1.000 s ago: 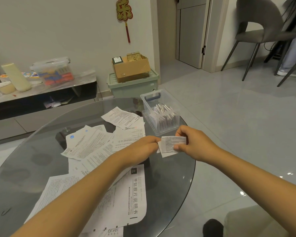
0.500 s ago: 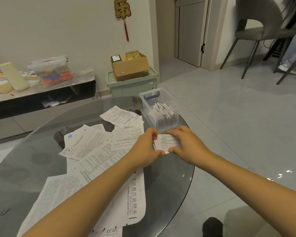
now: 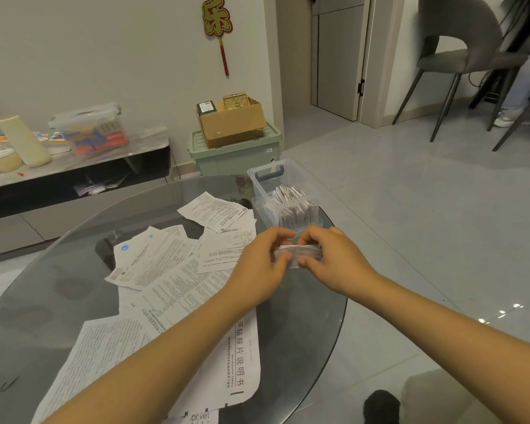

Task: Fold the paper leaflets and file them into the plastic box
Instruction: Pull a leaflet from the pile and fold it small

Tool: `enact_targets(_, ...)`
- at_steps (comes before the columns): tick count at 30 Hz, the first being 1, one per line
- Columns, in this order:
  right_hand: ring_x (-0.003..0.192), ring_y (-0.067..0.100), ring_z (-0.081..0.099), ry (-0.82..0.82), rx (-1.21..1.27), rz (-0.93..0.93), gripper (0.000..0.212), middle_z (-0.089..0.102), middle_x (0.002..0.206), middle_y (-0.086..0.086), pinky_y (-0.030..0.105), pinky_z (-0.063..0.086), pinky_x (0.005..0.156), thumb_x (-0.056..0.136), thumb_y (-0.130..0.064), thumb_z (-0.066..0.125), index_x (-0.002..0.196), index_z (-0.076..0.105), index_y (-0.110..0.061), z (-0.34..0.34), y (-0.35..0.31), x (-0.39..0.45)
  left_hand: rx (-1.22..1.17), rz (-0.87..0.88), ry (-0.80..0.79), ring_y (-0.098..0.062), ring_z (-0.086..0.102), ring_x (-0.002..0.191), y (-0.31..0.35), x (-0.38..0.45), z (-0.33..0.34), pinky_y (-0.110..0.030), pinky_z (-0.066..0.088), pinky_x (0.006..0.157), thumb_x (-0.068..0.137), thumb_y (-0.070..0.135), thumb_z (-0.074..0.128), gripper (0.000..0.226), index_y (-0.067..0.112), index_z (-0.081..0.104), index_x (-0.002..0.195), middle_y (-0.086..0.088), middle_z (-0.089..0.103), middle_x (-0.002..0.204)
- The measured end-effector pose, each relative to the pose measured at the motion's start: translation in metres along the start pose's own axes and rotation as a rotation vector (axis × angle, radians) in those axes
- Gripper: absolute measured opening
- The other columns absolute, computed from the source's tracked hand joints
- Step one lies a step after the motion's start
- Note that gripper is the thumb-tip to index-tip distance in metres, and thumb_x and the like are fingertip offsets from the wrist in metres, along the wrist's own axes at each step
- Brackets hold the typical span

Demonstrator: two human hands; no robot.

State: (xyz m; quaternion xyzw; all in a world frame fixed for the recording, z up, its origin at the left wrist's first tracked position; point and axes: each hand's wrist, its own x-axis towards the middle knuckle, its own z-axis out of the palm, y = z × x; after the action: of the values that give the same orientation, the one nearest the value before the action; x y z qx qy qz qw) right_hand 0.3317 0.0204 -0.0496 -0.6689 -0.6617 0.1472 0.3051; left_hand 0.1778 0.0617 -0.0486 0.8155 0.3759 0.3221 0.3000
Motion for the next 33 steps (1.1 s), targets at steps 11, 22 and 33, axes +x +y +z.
enact_targets(11, 0.088, 0.017, 0.056, -0.08, -0.064, -0.044, 0.021, 0.06, 0.105, 0.002, 0.027, 0.044, 0.07, 0.089, -0.02, 0.06, 0.107, 0.05, -0.016, 0.005, -0.005, -0.009, 0.017, -0.017, -0.026, -0.008, 0.051, 0.11, 0.001, -0.014, 0.018, -0.003, 0.033, 0.089, 0.091, 0.003, 0.049, 0.037, 0.014, 0.05, 0.127, -0.001, 0.054, 0.123)
enact_targets(22, 0.078, 0.002, 0.051, -0.029, 0.114, 0.013, 0.035, 0.06, 0.108, -0.004, 0.005, 0.04, 0.063, 0.089, -0.019, 0.062, 0.121, 0.05, -0.025, -0.009, -0.011, 0.0, -0.217, -0.376, 0.118, -0.011, 0.063, 0.088, 0.018, -0.005, 0.0, -0.013, 0.05, 0.068, 0.085, -0.002, 0.062, 0.047, 0.03, 0.049, 0.116, -0.001, 0.063, 0.107)
enact_targets(33, 0.081, 0.02, 0.059, 0.229, -0.301, -0.536, 0.021, 0.068, 0.087, -0.004, 0.023, 0.043, 0.061, 0.07, -0.02, 0.081, 0.09, 0.076, -0.022, -0.02, -0.031, 0.013, -0.793, -0.755, 0.023, -0.033, 0.063, 0.096, 0.034, 0.02, -0.056, -0.033, 0.056, 0.073, 0.079, -0.02, 0.056, 0.051, 0.006, 0.049, 0.122, -0.026, 0.057, 0.122)
